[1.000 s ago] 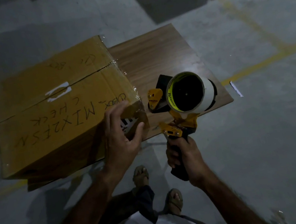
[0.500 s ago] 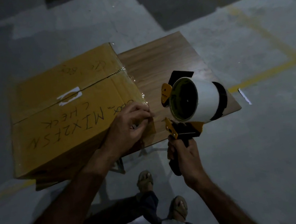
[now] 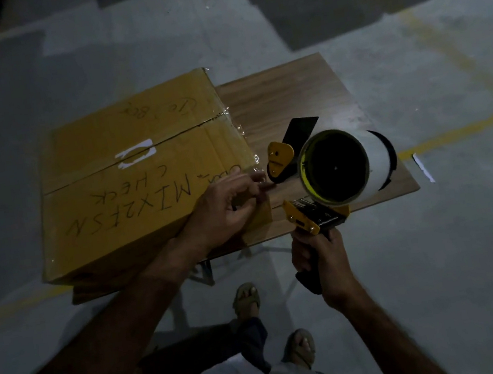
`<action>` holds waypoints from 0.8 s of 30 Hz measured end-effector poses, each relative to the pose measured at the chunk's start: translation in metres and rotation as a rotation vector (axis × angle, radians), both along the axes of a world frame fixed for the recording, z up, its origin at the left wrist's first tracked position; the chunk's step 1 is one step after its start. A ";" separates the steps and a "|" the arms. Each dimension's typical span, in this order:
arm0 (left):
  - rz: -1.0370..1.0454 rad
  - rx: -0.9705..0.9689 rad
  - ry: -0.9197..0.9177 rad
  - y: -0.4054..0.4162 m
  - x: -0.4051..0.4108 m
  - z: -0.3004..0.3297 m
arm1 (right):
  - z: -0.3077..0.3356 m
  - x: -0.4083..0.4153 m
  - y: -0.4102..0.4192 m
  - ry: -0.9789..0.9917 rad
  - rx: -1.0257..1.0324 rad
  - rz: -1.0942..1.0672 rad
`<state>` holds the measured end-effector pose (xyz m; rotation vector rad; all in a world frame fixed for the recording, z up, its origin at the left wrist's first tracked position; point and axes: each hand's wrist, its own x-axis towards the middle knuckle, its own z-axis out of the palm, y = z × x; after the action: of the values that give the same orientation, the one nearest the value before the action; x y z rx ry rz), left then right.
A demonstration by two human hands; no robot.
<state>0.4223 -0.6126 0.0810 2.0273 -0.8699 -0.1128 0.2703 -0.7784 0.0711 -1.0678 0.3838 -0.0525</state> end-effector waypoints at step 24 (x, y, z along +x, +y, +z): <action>-0.050 0.266 0.106 0.005 0.006 -0.006 | 0.007 -0.017 0.005 -0.010 0.023 0.112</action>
<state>0.4286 -0.6071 0.0746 2.2226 -0.8755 -0.3777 0.2533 -0.7730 0.0780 -1.0643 0.3144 0.0465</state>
